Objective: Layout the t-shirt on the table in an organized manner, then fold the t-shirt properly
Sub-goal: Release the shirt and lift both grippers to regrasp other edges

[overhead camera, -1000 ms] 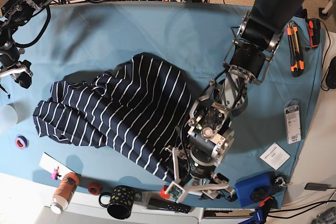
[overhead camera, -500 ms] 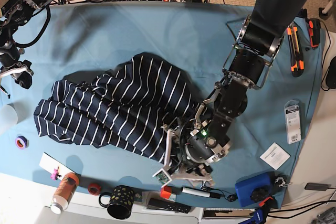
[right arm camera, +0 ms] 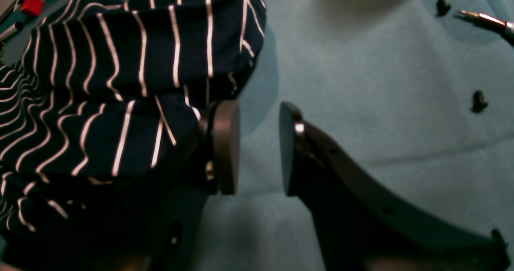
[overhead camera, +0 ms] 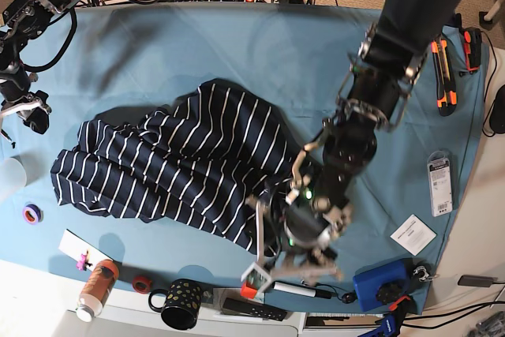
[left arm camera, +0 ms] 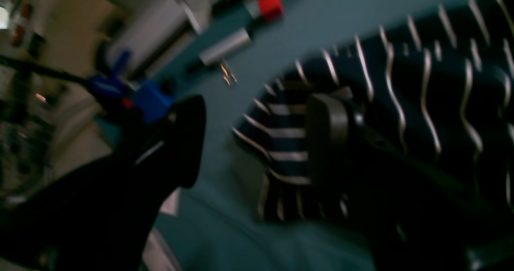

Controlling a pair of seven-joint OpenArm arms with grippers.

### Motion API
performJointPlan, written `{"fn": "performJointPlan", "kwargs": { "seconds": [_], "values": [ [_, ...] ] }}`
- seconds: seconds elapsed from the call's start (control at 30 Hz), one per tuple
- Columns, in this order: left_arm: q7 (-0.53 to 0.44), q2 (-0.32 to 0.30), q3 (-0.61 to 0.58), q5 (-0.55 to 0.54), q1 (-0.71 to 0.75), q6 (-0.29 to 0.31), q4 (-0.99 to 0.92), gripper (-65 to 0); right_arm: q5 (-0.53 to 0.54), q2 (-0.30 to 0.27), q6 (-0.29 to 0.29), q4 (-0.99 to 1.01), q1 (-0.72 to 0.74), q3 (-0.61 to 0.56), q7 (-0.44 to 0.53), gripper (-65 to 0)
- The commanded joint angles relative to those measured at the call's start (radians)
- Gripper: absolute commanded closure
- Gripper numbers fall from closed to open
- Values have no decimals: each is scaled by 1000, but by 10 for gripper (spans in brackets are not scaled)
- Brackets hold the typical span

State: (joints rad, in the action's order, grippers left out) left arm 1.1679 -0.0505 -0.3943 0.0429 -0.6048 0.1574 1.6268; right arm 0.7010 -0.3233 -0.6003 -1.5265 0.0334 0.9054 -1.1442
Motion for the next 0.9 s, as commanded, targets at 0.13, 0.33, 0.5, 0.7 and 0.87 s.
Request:
{"fn": "performJointPlan", "kwargs": {
  "seconds": [0.13,0.33,0.5,0.7,0.87],
  "values": [
    [-8,-29,6,18,114,18,90,-369,17,-23,-6,-18,11,-54,27,-174],
    [-37,-88,68,11,307,20,214,-369,-13,-23,-6,-18,11,-207,43,-174],
    [-38,-100,166,-43,425,31,233,-369,-137,-23,45,-18,11,-383,166,-173],
    [-31,-100,249,-82,505,77,234,-369,-360,-23,235,-18,26,-620,271,-133],
    [-32,-100,253,-101,508,80,235,-369,-473,-23,297,-18,91,-762,298,0]
  ]
}}
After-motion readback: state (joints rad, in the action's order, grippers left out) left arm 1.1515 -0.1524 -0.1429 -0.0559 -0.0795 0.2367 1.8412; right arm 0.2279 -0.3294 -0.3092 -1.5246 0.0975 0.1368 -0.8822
